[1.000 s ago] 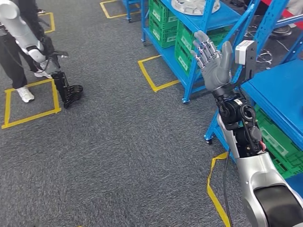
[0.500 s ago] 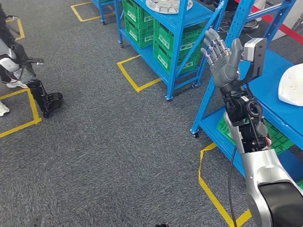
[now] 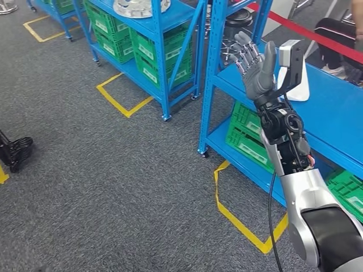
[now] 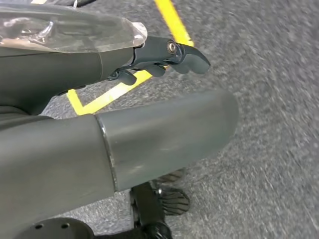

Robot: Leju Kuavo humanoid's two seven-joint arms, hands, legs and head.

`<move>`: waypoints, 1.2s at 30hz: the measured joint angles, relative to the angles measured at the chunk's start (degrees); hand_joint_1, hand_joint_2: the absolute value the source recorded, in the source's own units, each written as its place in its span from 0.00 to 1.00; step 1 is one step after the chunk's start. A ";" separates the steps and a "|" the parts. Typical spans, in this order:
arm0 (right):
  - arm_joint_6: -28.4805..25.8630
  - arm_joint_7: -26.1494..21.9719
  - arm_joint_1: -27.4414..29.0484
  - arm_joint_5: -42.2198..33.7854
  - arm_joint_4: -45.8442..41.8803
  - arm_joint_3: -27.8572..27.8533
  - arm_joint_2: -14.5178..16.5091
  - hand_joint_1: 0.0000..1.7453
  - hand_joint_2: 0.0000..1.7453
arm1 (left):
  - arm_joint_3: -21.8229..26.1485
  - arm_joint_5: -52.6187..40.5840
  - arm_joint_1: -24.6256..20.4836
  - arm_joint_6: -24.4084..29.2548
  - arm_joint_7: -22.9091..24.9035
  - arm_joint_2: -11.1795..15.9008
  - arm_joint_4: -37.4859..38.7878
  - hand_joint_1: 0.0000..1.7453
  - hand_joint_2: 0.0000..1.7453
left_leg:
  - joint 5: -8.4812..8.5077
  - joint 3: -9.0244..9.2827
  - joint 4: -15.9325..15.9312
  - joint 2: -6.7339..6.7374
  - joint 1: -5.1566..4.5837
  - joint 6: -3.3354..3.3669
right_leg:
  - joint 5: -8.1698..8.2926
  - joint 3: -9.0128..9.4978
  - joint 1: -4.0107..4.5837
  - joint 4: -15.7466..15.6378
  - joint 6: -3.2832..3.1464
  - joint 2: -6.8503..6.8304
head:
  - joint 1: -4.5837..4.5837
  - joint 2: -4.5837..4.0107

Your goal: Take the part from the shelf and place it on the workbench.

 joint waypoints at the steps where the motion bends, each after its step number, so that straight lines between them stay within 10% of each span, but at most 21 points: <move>1: 0.00 -0.04 -0.07 0.00 0.11 -0.01 0.01 0.00 0.00 | 0.00 0.00 -0.08 0.03 0.00 0.01 0.00 0.00 0.00 | 1.61 1.76 -3.99 -1.10 0.10 0.11 | -0.06 -0.13 0.02 0.17 0.14 0.73 | -0.06 0.00; 5: 0.06 -0.10 -0.25 0.00 0.60 0.02 0.01 0.00 0.00 | 0.00 -0.01 -0.20 0.08 0.00 -0.05 -0.01 0.00 0.00 | 2.54 3.66 -8.14 -1.11 0.10 0.65 | 0.11 -0.89 -0.30 0.32 1.31 3.17 | -0.03 0.00; 8: 0.06 -0.18 -0.27 0.00 0.92 -0.07 -0.01 0.00 0.00 | -0.01 0.00 -0.41 0.08 -0.01 -0.16 -0.02 0.00 0.00 | 2.71 4.21 -8.76 0.75 0.20 1.46 | -2.35 -2.72 -0.12 4.09 2.20 -0.02 | 0.55 0.00; 12: -0.28 -0.13 0.38 -0.01 1.20 -0.08 -0.01 0.00 0.00 | -0.03 -0.05 -0.37 0.08 -0.02 -0.21 -0.01 0.00 0.00 | 2.43 4.48 -8.80 3.15 0.06 1.84 | -7.98 -9.20 -0.62 18.26 2.98 -3.50 | 1.61 0.00; 16: -0.72 0.45 1.03 -0.24 0.98 -0.25 -0.01 0.00 0.00 | -0.18 -0.27 -0.42 0.07 -0.01 -0.27 -0.01 0.00 0.00 | 1.74 5.36 -8.75 5.70 -0.09 1.30 | -1.67 -3.15 -0.53 6.19 2.95 -6.37 | 2.66 0.00; 19: -1.05 1.04 1.24 -0.34 0.36 -0.33 -0.01 0.00 0.00 | -0.28 -0.37 -0.51 0.05 0.00 -0.25 -0.01 0.00 0.00 | 1.25 5.82 -8.68 7.60 -0.54 0.60 | -0.74 -0.21 0.31 0.50 1.88 -8.24 | 2.59 0.00; 21: -1.27 1.25 1.70 -0.35 -0.04 -0.40 -0.01 0.00 0.00 | -0.31 -0.37 -0.53 0.05 0.00 -0.24 -0.01 0.00 0.00 | 0.90 6.00 -8.56 8.70 -0.49 0.15 | -0.48 -0.10 0.22 0.23 1.05 -6.67 | 2.30 0.00; 26: -1.73 1.40 2.69 -0.37 -1.33 -0.43 -0.01 0.00 0.00 | -0.35 -0.38 -0.60 0.07 -0.03 -0.32 -0.01 0.00 0.00 | -6.34 -1.23 6.66 2.07 -0.09 -0.66 | 0.06 -0.02 -0.17 -0.16 -0.16 -2.97 | 0.81 0.00; 28: -1.80 1.46 3.41 -0.37 -1.62 -0.42 -0.01 0.00 0.00 | -0.35 -0.37 -0.35 0.08 -0.02 -0.31 0.00 0.00 0.00 | -6.00 -3.53 9.72 1.54 -0.17 -0.44 | 0.07 0.03 -0.10 -0.14 -0.19 -1.23 | 0.28 0.00; 32: -1.84 1.45 3.89 -0.37 -2.37 -0.43 -0.01 0.00 0.00 | -0.35 -0.37 -0.51 0.08 -0.02 -0.20 -0.01 0.00 0.00 | 1.88 2.37 -5.07 -1.68 -0.09 0.52 | 0.04 0.03 -0.05 0.04 -0.01 2.02 | -0.07 0.00; 36: -1.91 1.48 4.25 -0.37 -2.90 -0.55 -0.04 0.00 0.00 | -0.35 -0.37 -0.66 0.08 -0.02 -0.18 -0.01 0.00 0.00 | 2.62 4.21 -8.75 -1.20 -0.10 1.25 | 0.14 -0.60 -0.39 -0.01 1.16 4.21 | -0.09 0.00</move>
